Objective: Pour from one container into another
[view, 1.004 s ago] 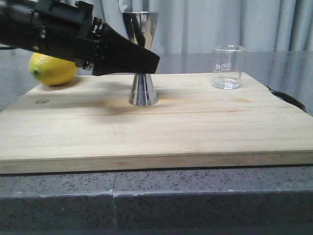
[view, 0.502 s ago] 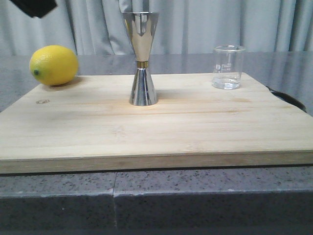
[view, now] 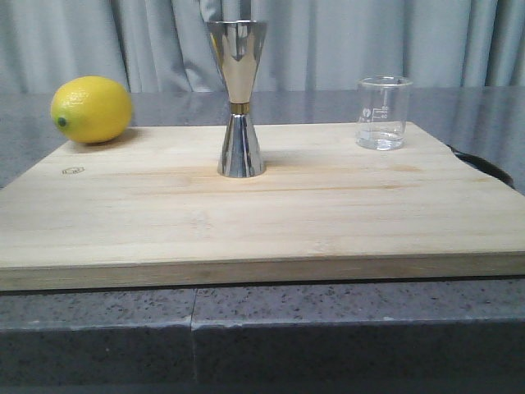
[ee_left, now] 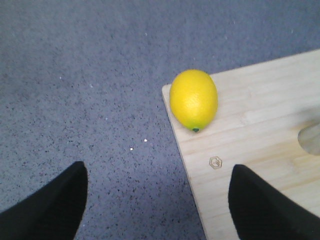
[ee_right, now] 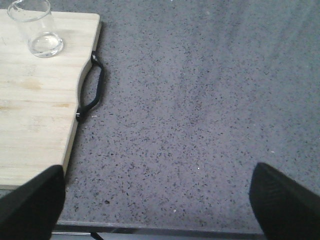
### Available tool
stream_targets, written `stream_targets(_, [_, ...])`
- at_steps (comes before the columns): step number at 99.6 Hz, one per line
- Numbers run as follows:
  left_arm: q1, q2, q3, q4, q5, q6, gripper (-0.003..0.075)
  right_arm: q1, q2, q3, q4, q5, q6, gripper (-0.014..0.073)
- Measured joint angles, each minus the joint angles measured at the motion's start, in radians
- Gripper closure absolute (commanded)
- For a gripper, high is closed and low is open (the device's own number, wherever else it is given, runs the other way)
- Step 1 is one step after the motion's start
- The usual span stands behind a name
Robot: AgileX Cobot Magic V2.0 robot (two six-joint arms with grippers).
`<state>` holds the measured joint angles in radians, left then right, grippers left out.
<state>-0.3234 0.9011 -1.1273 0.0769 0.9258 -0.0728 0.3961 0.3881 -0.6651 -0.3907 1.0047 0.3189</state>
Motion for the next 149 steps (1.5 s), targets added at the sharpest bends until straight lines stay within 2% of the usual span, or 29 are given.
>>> stream_targets(13, [0.000, -0.147, 0.194, 0.002, -0.147, -0.013, 0.0303, 0.000, 0.000, 0.000, 0.023, -0.037, 0.000, -0.0064])
stream_targets(27, [0.000, -0.248, 0.333, 0.004, -0.193, -0.015, 0.0332, 0.000, 0.000, 0.000, 0.057, -0.059, 0.000, -0.0064])
stream_targets(42, [0.000, -0.271, 0.385, 0.005, -0.201, -0.018, 0.0364, 0.000, 0.000, 0.000, 0.061, -0.065, 0.002, -0.0064])
stream_targets(54, [0.000, -0.271, 0.389, 0.005, -0.210, -0.018, 0.0422, 0.000, 0.000, 0.000, 0.061, -0.073, 0.002, -0.0055])
stream_targets(64, [0.000, -0.271, 0.389, 0.005, -0.212, -0.019, 0.0484, 0.000, 0.000, 0.000, 0.061, -0.073, 0.002, 0.0043])
stream_targets(83, [0.000, -0.271, 0.389, 0.005, -0.213, -0.020, 0.0589, 0.000, 0.000, 0.000, 0.061, -0.078, 0.002, 0.0406])
stream_targets(90, [0.000, -0.271, 0.389, 0.005, -0.214, -0.021, 0.0622, 0.000, 0.000, 0.000, 0.061, -0.081, 0.002, 0.0510])
stream_targets(104, [0.000, -0.271, 0.389, 0.005, -0.214, -0.021, 0.0681, 0.000, 0.000, 0.000, 0.061, -0.083, 0.002, 0.0655])
stream_targets(122, [0.000, -0.271, 0.389, 0.005, -0.217, -0.021, 0.0740, 0.000, 0.000, 0.000, 0.057, -0.100, 0.002, 0.0665])
stream_targets(149, [0.000, -0.271, 0.389, 0.005, -0.217, -0.021, 0.0739, 0.000, 0.000, 0.000, 0.055, -0.113, 0.004, 0.0665])
